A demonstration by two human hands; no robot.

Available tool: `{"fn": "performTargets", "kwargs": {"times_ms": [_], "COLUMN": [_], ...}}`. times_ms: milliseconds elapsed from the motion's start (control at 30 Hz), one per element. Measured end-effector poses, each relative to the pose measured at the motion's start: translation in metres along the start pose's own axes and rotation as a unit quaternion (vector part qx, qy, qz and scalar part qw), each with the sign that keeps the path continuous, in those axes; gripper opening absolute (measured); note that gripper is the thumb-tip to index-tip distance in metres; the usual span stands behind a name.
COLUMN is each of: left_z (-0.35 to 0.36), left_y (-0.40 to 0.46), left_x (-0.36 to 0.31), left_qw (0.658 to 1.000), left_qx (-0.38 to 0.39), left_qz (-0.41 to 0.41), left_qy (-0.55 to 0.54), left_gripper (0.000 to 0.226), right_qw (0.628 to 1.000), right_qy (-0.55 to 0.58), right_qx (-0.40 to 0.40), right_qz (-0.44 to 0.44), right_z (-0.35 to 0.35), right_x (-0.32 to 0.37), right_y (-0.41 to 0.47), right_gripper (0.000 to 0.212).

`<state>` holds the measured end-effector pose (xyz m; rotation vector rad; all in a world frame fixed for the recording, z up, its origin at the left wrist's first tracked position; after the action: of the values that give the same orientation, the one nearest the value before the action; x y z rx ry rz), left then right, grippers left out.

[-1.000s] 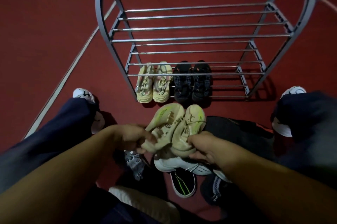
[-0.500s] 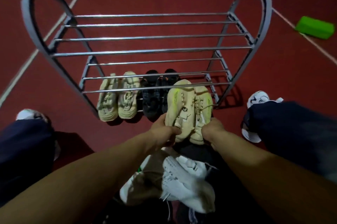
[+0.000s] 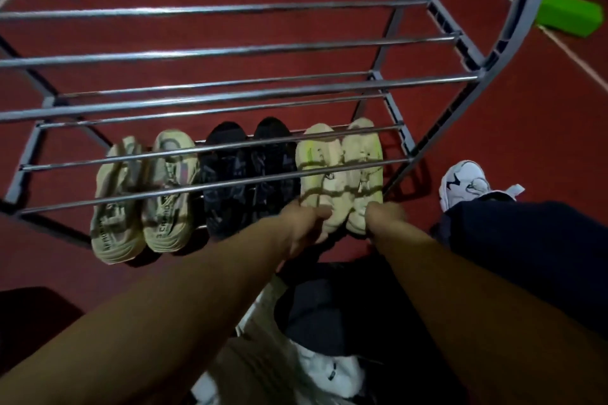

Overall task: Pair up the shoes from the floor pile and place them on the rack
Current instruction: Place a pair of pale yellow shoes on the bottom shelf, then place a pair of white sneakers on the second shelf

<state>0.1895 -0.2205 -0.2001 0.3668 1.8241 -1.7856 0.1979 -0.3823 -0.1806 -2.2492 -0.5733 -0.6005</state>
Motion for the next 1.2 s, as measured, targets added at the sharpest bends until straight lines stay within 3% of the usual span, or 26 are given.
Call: {"fn": "performTargets", "kwargs": {"times_ms": [100,167,300,400,467,600,700,767,867,933,1000,1067,1133,1200], "left_z": [0.007,0.007,-0.001,0.001,0.004,0.013,0.004,-0.004,-0.019,-0.025,-0.038,-0.054,-0.072,-0.091], "left_y": [0.010,0.017,0.025,0.026,0.028,0.027,0.025,0.020,0.004,-0.006,-0.019,-0.035,-0.052,-0.071], "left_x": [0.038,0.050,0.046,0.026,0.014,0.009,0.012,0.012,0.017,0.018,0.023,0.025,0.027,0.030], "left_qw": [0.997,0.993,0.983,0.984,0.988,0.990,0.966,0.951,0.914,0.891,0.862,0.823,0.784,0.752], "left_qx": [-0.058,-0.096,-0.184,-0.179,-0.151,-0.124,-0.165,-0.164,-0.133,-0.091,-0.061,-0.053,-0.056,-0.051], "left_qz": [-0.048,-0.050,0.012,0.010,0.005,0.025,0.047,0.086,0.152,0.183,0.202,0.229,0.260,0.288], "left_qy": [-0.031,-0.056,0.022,-0.021,-0.024,0.062,0.194,0.248,0.352,0.406,0.461,0.518,0.562,0.591], "left_gripper": [0.033,0.035,0.055,0.052,0.044,0.048,0.069,0.072,0.054,0.041,0.038,0.035,0.031,0.034], "right_qw": [0.991,0.987,0.972,0.948,0.950,0.982,0.998,0.995,0.935,0.887,0.858,0.834,0.785,0.755], "right_qy": [0.086,0.108,0.193,0.294,0.293,0.163,0.040,-0.085,-0.279,-0.346,-0.372,-0.387,-0.444,-0.471], "right_qx": [0.017,-0.004,0.048,0.019,0.020,0.059,0.012,0.043,0.115,0.167,0.235,0.299,0.292,0.241], "right_qz": [0.099,0.118,0.124,0.119,0.109,0.073,0.036,-0.024,-0.187,-0.255,-0.266,-0.256,-0.318,-0.387], "right_z": [0.014,0.016,0.025,0.026,0.029,0.020,0.008,0.009,0.011,0.020,0.028,0.034,0.032,0.025], "right_x": [-0.028,-0.036,-0.044,-0.035,-0.029,-0.027,-0.031,-0.030,-0.025,-0.026,-0.036,-0.052,-0.062,-0.064], "right_y": [-0.001,0.005,0.018,0.015,0.014,0.014,0.007,-0.005,-0.044,-0.069,-0.097,-0.120,-0.135,-0.144], "right_gripper": [0.035,0.039,0.046,0.040,0.041,0.043,0.024,0.011,0.014,0.030,0.038,0.061,0.089,0.085]}}
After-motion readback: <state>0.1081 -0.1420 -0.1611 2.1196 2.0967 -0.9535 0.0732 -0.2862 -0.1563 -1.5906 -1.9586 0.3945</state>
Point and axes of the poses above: each hand's wrist, its own y-axis towards the middle knuckle, its own z-axis out of the palm, x = y × z, the point moved 6 cm from there along y, towards the middle knuckle, and after that the axes turned 13 degrees about -x, right-handed, at the moved point
